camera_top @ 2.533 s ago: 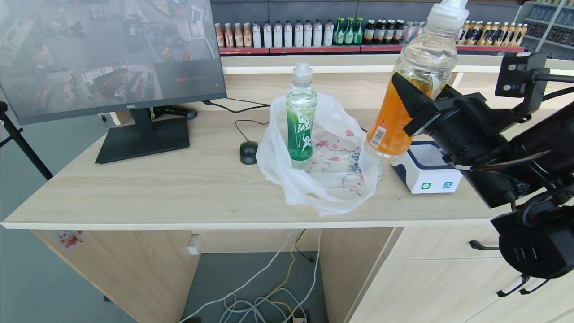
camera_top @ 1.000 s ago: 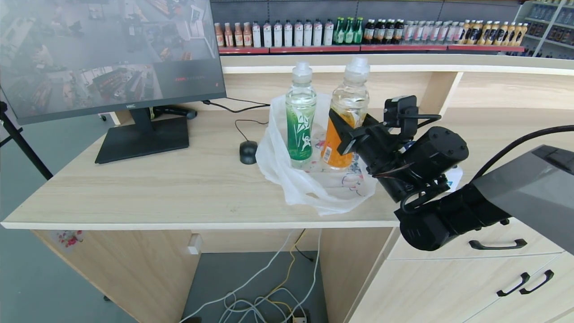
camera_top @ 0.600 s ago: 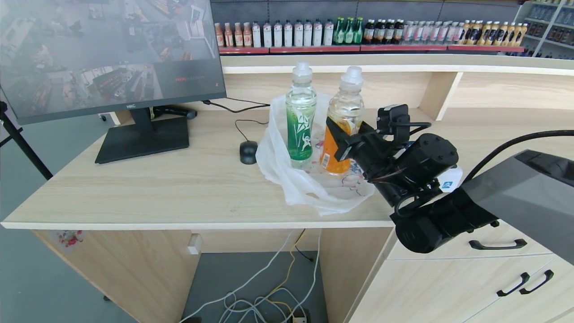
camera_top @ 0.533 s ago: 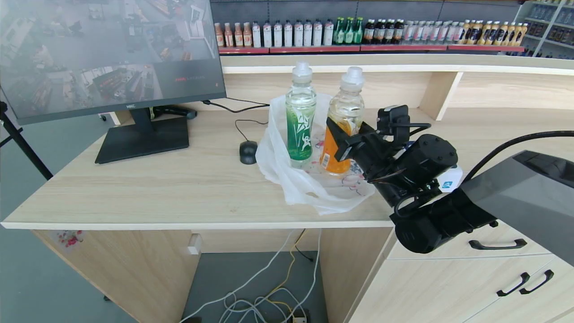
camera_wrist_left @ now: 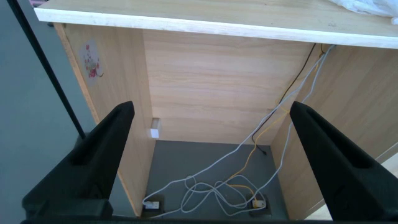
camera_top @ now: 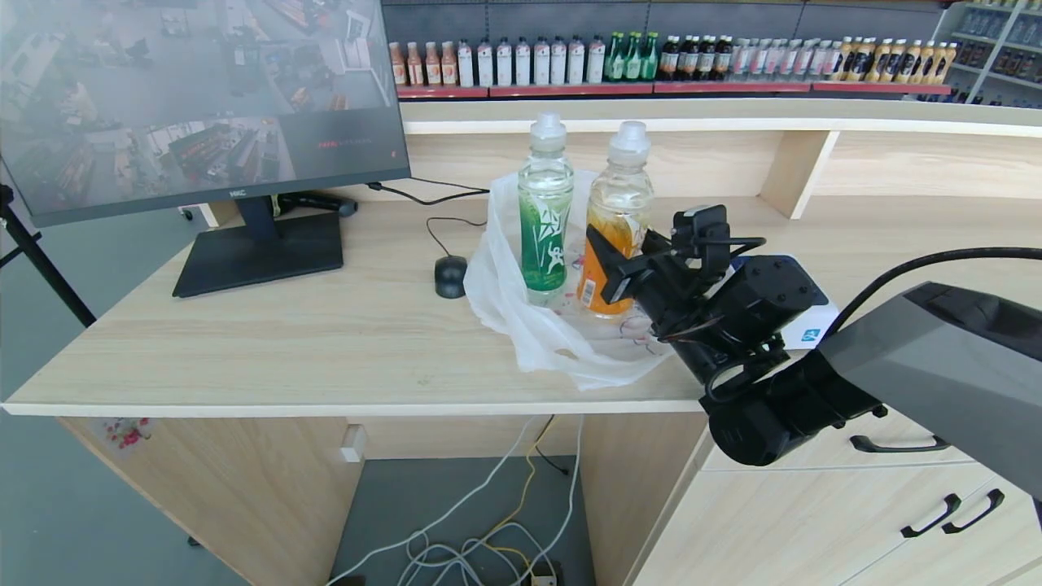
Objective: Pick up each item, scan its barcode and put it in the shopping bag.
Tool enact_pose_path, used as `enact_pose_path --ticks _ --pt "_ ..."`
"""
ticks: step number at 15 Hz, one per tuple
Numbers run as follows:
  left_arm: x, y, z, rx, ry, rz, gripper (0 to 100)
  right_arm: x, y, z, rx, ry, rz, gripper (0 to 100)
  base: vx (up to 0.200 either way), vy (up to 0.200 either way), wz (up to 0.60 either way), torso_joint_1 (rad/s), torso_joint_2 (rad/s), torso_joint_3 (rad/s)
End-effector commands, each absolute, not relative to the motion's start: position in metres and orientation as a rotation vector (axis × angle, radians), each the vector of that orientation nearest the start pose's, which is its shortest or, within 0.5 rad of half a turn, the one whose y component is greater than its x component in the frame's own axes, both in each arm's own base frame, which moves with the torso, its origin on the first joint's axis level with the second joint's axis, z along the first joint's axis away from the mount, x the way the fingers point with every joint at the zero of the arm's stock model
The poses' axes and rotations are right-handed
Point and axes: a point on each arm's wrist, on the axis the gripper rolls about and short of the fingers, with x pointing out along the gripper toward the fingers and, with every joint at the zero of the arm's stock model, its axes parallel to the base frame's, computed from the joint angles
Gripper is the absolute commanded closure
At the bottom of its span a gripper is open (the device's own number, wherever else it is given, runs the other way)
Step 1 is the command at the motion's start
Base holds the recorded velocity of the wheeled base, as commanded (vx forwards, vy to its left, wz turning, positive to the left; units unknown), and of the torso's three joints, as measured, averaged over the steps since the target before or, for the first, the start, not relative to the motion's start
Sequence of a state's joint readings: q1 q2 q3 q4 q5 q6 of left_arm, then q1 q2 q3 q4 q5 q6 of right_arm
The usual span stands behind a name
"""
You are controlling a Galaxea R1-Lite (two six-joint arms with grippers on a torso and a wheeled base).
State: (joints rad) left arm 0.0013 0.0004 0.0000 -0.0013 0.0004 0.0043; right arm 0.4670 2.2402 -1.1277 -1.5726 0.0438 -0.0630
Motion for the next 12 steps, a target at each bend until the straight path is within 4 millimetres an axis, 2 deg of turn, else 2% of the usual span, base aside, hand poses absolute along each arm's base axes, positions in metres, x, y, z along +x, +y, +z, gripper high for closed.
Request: enact_pose_path --ticks 1,10,11,12 --pt "-0.023 0.0 0.076 0.005 -0.002 0.003 0 0.379 0.192 0.151 0.033 -0.454 0.488 100 0.0 0.0 0.0 0.0 0.0 0.0" --pt "-0.023 0.0 0.076 0.005 -0.002 0.002 0 0.383 0.184 0.152 0.033 -0.454 0.468 100 0.0 0.0 0.0 0.0 0.0 0.0" --pt "-0.023 0.0 0.076 0.005 -0.002 0.003 0 0.383 0.183 0.153 0.033 -0.456 0.468 0 0.0 0.0 0.0 0.0 0.0 0.0" --pt "-0.023 0.0 0.076 0.005 -0.002 0.002 0 0.383 0.18 0.155 0.034 -0.46 0.462 0 0.0 0.0 0.0 0.0 0.0 0.0"
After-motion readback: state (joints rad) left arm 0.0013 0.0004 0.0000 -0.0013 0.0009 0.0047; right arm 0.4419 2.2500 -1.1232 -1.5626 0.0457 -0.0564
